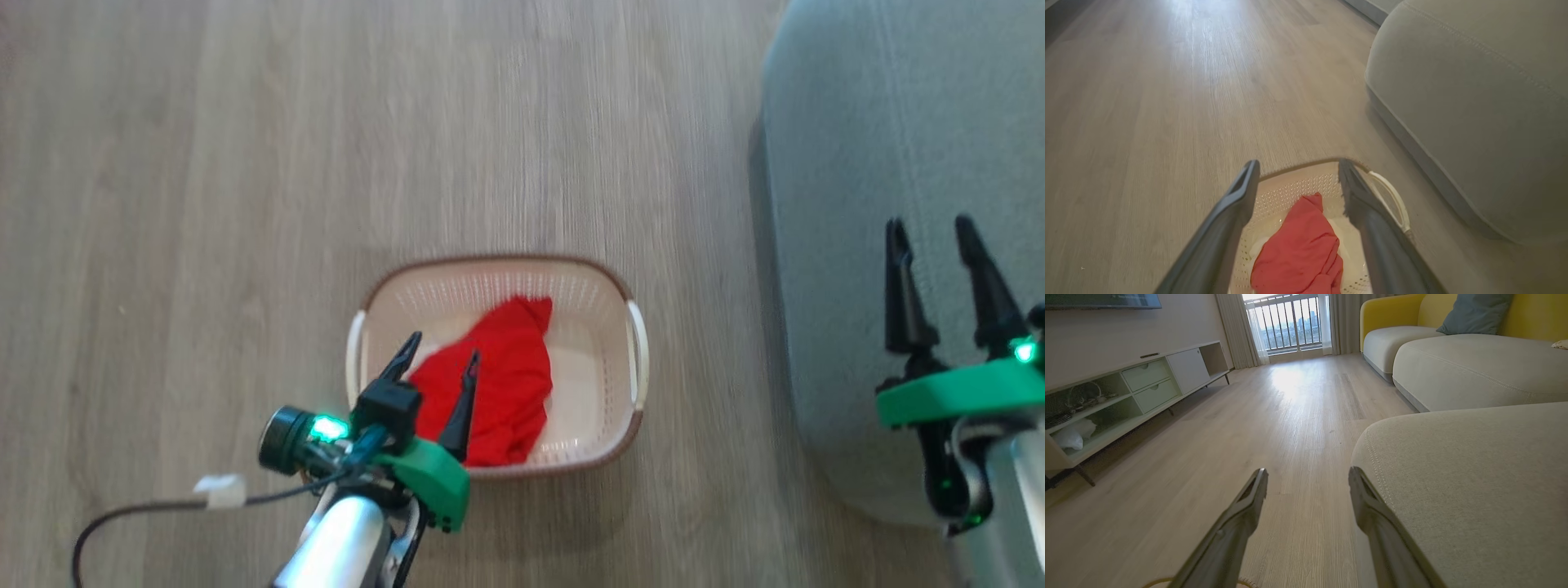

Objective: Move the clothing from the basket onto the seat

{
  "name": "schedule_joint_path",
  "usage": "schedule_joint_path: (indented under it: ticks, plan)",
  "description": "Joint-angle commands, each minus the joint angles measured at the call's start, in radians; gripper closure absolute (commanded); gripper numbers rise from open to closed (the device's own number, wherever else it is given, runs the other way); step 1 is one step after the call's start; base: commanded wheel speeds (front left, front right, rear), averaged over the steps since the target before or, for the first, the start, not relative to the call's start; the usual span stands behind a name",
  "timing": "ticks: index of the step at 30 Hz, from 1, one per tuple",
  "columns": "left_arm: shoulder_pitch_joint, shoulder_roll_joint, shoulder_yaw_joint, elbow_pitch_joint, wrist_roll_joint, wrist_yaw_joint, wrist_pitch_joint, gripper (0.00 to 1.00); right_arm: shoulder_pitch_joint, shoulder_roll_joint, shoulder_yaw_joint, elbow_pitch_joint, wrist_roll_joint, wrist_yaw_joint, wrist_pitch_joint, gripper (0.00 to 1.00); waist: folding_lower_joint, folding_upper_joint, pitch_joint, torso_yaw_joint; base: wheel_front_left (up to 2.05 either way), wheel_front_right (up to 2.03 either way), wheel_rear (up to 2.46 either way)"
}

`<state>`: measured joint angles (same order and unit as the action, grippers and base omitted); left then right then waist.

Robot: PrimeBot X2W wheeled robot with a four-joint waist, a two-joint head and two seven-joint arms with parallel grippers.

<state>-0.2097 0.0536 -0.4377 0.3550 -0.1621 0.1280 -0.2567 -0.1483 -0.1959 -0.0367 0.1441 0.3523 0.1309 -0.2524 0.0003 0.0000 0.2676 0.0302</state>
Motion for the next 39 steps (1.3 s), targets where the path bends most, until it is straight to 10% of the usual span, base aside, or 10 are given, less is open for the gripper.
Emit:
schedule_joint_path:
  ticks: [1,20,32,39]
  plan:
    - [-0.060,-0.003,0.001,0.031,0.011,0.004,-0.005,0.00,-0.042,-0.027,0.009,-0.045,0.006,0.000,-0.009,0.00,-0.0003,0.0000,0.121,-0.036,0.00,0.00,0.00]
    - [-0.587,0.015,-0.157,0.834,0.126,-0.080,-0.004,0.00,-0.186,0.016,0.103,-0.117,0.021,0.000,-0.009,0.00,-0.0003,0.0000,0.550,-0.235,0.00,0.00,0.00]
    - [-0.784,0.085,-0.190,0.928,0.150,-0.110,0.150,0.00,-0.232,0.082,0.143,-0.150,0.024,0.000,-0.009,0.00,-0.0003,0.0000,0.710,-0.312,0.00,0.00,0.00]
    - [-0.843,0.123,-0.209,0.934,0.171,-0.027,0.255,0.00,-0.235,0.100,0.183,-0.160,0.009,0.000,-0.009,0.00,-0.0003,0.0000,0.752,-0.328,0.00,0.00,0.00]
